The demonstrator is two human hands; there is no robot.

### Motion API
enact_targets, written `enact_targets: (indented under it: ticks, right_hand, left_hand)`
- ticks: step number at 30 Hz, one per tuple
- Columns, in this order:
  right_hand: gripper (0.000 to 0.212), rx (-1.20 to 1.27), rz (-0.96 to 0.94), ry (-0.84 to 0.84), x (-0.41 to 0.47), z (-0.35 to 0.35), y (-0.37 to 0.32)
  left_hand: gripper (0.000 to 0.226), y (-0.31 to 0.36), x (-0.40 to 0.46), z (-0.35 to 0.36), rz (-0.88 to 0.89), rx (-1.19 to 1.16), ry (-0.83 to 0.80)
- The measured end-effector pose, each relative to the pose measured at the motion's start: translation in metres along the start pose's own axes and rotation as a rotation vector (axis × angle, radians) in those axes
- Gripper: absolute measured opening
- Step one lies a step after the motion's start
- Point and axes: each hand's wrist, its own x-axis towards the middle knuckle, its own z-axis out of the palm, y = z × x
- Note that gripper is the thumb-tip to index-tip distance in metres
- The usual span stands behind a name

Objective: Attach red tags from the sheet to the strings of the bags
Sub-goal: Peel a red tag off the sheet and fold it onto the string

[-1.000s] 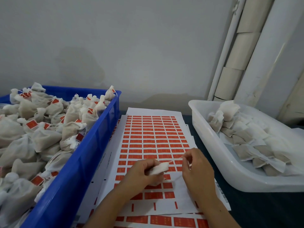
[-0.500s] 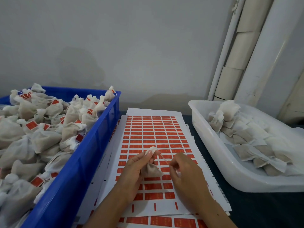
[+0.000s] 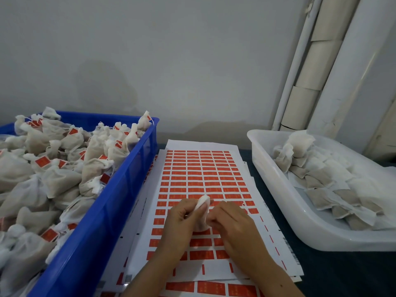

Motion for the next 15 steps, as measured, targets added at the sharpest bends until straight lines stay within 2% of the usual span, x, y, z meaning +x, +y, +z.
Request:
enact_targets:
  ticks: [2, 4, 5, 7, 9, 11, 14, 15]
  right_hand:
    - [0.051, 0.044, 0.033, -0.002, 0.000, 0.000, -0.003]
    - [0.058, 0.043, 0.067, 0.002, -0.001, -0.001, -0.004]
    - [0.060, 0.038, 0.084, 0.005, -0.001, -0.002, -0.004]
    - [0.059, 0.032, 0.118, 0.005, 0.000, -0.004, -0.004]
    - [0.040, 0.040, 0.129, 0.004, 0.002, -0.005, -0.004]
    - [0.017, 0.097, 0.128, -0.007, 0.001, -0.004, -0.005]
    - [0.008, 0.165, 0.136, -0.049, -0.001, -0.004, -0.004]
    - [0.015, 0.171, 0.148, -0.060, -0.001, -0.004, -0.005]
  left_hand:
    - [0.016, 0.002, 0.002, 0.001, -0.015, -0.053, -0.029]
    - [0.019, -0.004, 0.011, 0.001, -0.143, -0.131, -0.027]
    - [0.023, -0.011, 0.008, -0.007, -0.200, -0.198, -0.085]
    - [0.021, -0.012, 0.009, -0.011, -0.318, -0.130, -0.115]
    - [0.018, 0.000, 0.009, -0.002, -0.213, -0.044, -0.038]
    - [0.020, 0.006, 0.001, -0.006, -0.078, -0.050, -0.063]
    - [0.017, 0.009, 0.002, -0.007, -0.002, -0.050, -0.074]
    - [0.015, 0.007, 0.004, -0.007, -0.009, -0.054, -0.053]
